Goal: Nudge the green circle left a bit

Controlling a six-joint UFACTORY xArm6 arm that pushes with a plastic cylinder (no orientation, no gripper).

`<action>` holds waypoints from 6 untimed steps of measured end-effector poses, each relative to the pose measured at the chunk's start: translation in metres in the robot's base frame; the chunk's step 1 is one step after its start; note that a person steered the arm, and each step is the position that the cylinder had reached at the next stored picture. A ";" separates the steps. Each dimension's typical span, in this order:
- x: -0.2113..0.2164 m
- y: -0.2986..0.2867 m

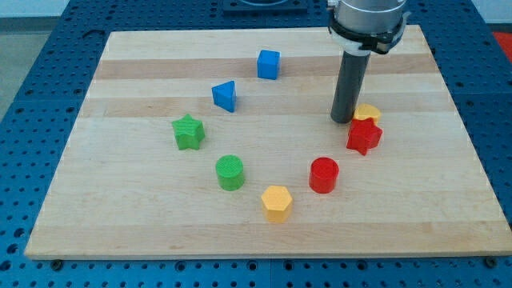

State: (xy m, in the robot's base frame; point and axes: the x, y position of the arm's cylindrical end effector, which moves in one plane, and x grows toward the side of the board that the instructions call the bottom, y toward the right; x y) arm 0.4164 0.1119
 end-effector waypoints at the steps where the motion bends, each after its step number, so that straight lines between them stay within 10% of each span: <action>1: 0.017 -0.045; 6: 0.119 -0.140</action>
